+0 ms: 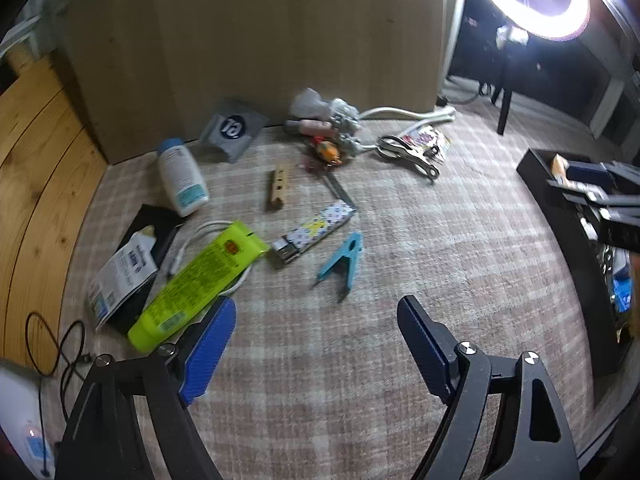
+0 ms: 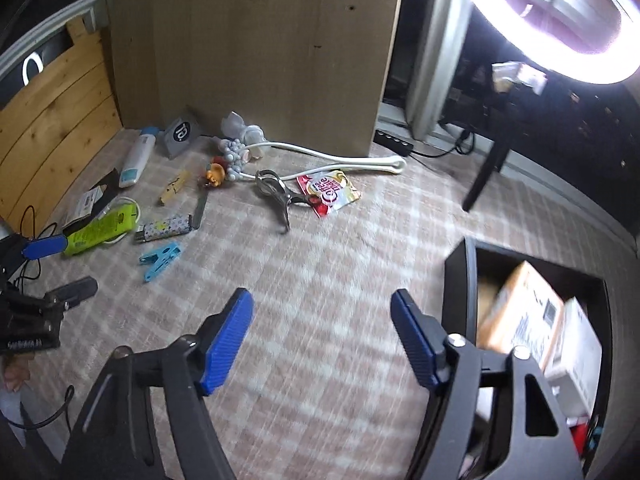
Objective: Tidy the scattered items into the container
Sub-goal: 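Grasp the metal scissors with the right tool while the left tool approaches the blue clothespin, then carry the scissors with the right tool while the left tool grasps the blue clothespin, then open both tools over the black box, dropping scissors and blue clothespin, then move both tools back toward the scattered items on the floor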
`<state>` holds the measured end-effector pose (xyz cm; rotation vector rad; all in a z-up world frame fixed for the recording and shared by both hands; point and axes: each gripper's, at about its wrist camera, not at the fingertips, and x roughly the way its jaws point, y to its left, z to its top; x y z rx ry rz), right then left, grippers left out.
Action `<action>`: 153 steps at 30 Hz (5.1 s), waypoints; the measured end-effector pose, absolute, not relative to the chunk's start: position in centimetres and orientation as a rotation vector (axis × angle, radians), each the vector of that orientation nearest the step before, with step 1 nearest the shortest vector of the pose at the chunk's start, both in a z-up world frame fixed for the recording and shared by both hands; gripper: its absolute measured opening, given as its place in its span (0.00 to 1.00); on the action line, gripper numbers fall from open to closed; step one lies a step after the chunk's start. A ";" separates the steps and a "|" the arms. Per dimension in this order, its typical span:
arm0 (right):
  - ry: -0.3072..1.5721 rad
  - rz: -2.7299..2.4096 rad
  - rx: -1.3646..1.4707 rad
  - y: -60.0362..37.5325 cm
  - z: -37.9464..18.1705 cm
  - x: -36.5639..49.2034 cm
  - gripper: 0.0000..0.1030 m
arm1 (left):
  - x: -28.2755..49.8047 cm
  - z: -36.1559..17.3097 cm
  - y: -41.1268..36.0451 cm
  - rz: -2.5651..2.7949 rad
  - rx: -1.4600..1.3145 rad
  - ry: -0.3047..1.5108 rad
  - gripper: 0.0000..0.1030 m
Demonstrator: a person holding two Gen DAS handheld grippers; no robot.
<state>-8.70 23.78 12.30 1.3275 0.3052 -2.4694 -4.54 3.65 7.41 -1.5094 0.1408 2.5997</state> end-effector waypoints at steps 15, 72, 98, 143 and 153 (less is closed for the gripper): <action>0.433 -2.268 1.360 18.7 8.1 -18.1 0.62 | -9.4 3.0 4.7 2.501 -1.663 0.188 0.58; -0.042 -2.505 1.490 31.0 11.7 -7.3 0.18 | -3.6 7.5 10.0 2.559 -1.573 -0.010 0.21; -0.194 -2.850 1.589 58.8 16.5 -0.4 0.18 | -4.6 14.8 38.5 2.345 -1.265 0.137 0.21; 0.085 -2.474 1.371 36.9 15.3 -6.8 0.54 | -4.8 10.7 14.1 2.653 -1.558 -0.020 0.48; 0.142 -2.331 1.406 24.8 13.7 -10.7 0.40 | -6.5 8.0 5.6 2.631 -1.614 0.080 0.44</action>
